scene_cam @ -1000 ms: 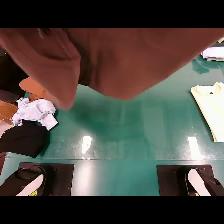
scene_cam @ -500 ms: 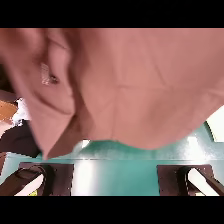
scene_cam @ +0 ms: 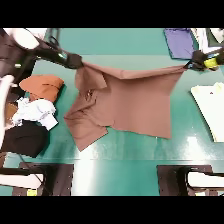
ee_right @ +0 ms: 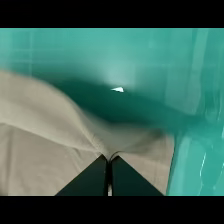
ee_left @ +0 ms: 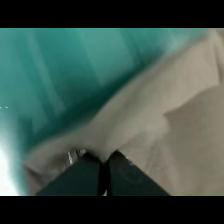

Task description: Fold the shirts.

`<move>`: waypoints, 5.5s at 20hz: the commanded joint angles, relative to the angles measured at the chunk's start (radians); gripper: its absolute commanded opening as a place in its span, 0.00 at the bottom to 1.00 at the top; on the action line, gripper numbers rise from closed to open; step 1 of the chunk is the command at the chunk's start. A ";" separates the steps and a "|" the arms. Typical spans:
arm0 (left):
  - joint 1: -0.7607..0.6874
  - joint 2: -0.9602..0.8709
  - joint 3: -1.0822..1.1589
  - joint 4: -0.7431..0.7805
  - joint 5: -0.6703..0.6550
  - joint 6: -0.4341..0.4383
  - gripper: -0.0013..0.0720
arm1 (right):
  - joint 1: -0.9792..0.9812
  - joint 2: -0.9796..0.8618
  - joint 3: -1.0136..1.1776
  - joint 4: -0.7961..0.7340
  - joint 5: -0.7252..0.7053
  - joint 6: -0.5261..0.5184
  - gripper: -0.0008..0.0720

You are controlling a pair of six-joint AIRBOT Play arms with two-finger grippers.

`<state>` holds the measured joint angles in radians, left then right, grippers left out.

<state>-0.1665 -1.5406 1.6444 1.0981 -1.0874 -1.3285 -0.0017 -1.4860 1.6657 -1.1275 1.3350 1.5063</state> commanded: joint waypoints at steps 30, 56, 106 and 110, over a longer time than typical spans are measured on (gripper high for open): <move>0.290 0.360 -0.927 -0.115 0.065 0.315 0.84 | -0.050 0.388 -0.598 0.002 -0.051 -0.127 0.63; 0.290 0.376 -0.832 -0.217 -0.011 0.295 0.06 | -0.151 0.377 -1.150 0.116 -0.104 -0.203 0.32; 0.149 -0.127 -0.051 -0.423 0.322 0.311 0.06 | -0.084 -0.175 0.098 -0.159 -0.191 0.041 0.03; 0.176 -0.125 -0.044 -0.260 0.056 0.304 0.05 | -0.077 -0.166 0.070 -0.161 -0.032 0.002 0.03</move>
<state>-0.0040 -1.6573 1.5871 0.7265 -0.8661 -1.0454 -0.0841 -1.6573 1.7557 -1.2854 1.2308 1.5360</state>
